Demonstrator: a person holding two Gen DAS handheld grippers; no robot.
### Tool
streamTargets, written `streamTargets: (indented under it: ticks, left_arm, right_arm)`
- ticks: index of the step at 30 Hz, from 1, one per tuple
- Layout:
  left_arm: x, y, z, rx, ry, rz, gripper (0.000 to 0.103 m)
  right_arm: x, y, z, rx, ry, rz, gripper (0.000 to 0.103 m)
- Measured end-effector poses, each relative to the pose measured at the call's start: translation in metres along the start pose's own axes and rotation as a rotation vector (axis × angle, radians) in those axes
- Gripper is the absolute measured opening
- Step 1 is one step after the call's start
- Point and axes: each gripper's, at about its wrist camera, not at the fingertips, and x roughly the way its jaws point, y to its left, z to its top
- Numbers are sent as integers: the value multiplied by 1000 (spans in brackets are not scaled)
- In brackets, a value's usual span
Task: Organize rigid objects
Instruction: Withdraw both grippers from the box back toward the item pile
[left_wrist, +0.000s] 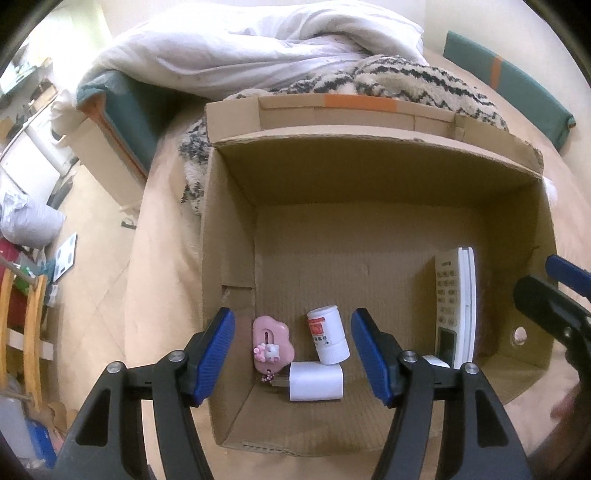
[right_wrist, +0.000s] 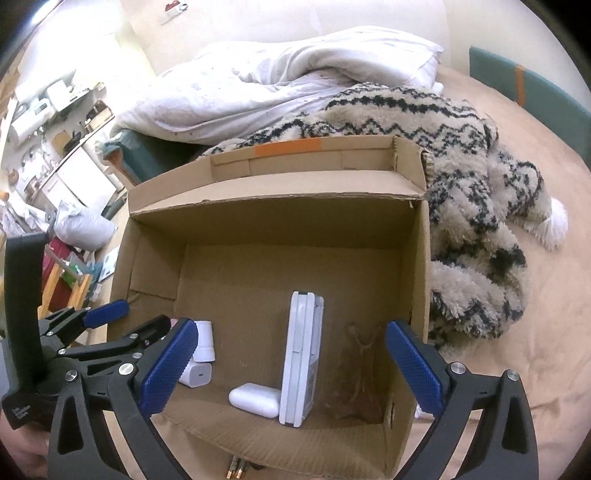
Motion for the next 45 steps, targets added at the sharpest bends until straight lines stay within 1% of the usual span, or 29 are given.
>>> streamTargets:
  ticks: [7, 8, 9, 11, 13, 15, 18, 25, 29, 32, 35, 39, 41, 43, 45]
  left_arm:
    - [-10, 6, 1, -20, -23, -18, 62]
    - [-13, 6, 1, -17, -15, -20, 62]
    - [-16, 7, 2, -14, -11, -22, 62]
    - [-25, 11, 3, -18, -26, -20, 62]
    - [-33, 16, 2, -20, -34, -4, 62]
    - [-41, 22, 2, -26, -24, -12, 62]
    - [-54, 31, -2, -45, -34, -13, 62]
    - [-71, 45, -27, -38, -26, 12, 62]
    - [-74, 55, -44, -63, -3, 12, 62]
    - [-75, 60, -55, -85, 8, 9, 62]
    - [-73, 66, -64, -106, 17, 9, 62]
    - [-69, 70, -69, -131, 31, 15, 62]
    - [-67, 71, -70, -143, 35, 11, 62]
    - [-66, 71, -71, -146, 38, 13, 62]
    - [-63, 71, -71, -148, 48, 21, 62]
  right_arm:
    - [-9, -6, 3, 48, -37, 32, 103]
    - [-11, -6, 3, 49, -46, 30, 103]
    - [-14, -5, 3, 50, -58, 25, 103]
    - [-18, -5, 2, 50, -79, 21, 103]
    - [-21, -4, 1, 58, -85, 31, 103]
    - [-23, -4, 1, 70, -87, 44, 103]
    - [-30, -3, -3, 84, -92, 46, 103]
    - [-50, -3, -17, 82, -94, 48, 103]
    - [-61, -5, -28, 87, -95, 42, 103]
    - [-67, -11, -37, 117, -88, 39, 103]
    - [-70, -15, -46, 141, -73, 36, 103]
    - [-67, -18, -61, 172, -23, 26, 103]
    - [-61, -19, -70, 191, 28, 10, 103]
    - [-51, -22, -79, 209, 98, -14, 103]
    - [-45, -27, -86, 242, 134, -15, 103]
